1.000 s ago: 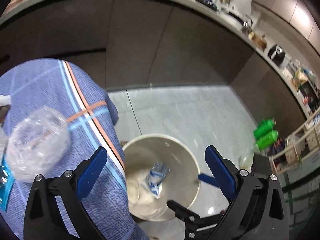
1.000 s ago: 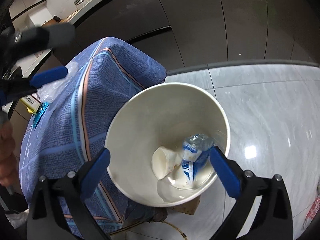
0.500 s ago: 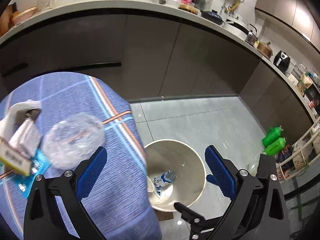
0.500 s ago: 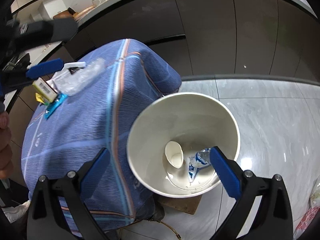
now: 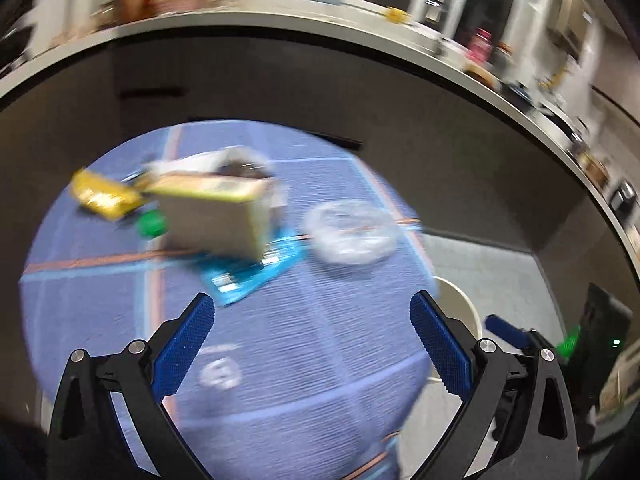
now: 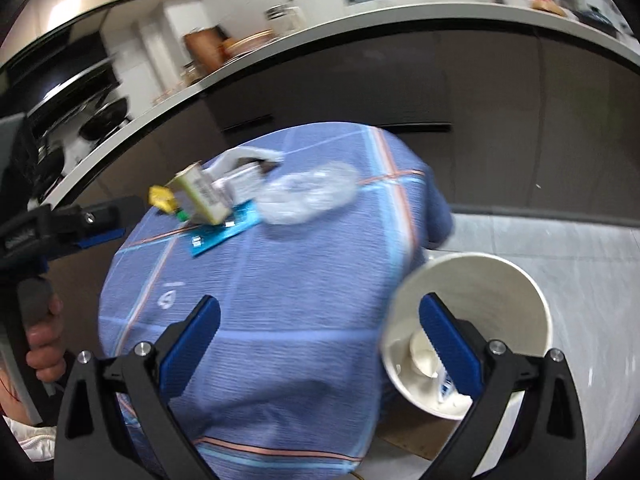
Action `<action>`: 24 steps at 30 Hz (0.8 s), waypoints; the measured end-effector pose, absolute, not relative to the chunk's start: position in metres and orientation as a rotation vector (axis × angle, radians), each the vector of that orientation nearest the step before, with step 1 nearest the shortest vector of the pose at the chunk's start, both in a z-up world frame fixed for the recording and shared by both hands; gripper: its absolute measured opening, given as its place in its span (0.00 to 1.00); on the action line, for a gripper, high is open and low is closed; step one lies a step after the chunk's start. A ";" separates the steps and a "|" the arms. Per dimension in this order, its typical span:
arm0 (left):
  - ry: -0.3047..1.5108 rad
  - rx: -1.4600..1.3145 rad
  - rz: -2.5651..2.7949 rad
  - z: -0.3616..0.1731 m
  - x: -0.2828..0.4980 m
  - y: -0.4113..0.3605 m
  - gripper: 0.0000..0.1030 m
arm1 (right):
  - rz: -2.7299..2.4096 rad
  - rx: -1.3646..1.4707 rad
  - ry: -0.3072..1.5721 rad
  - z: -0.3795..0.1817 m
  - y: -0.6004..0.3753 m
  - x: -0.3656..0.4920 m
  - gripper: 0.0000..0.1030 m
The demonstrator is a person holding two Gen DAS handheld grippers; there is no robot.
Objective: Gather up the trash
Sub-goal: 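Grasp the amoxicillin box with the left tool while the right tool grasps the plastic bag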
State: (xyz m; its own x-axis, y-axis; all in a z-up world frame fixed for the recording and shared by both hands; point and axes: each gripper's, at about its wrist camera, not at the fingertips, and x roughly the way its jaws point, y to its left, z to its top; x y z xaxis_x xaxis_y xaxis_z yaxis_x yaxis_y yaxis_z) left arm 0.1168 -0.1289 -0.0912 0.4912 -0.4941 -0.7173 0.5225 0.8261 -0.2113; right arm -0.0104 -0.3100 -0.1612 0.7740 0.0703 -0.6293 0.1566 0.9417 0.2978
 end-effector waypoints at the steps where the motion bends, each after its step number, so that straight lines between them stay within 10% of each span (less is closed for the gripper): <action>1: 0.864 0.017 -0.587 -0.092 0.121 -0.112 0.92 | -0.034 0.322 0.694 -0.157 -0.301 -0.005 0.97; 24: 1.018 -0.227 -0.586 -0.089 0.207 -0.047 0.92 | 0.048 0.184 0.746 -0.134 -0.245 0.111 0.96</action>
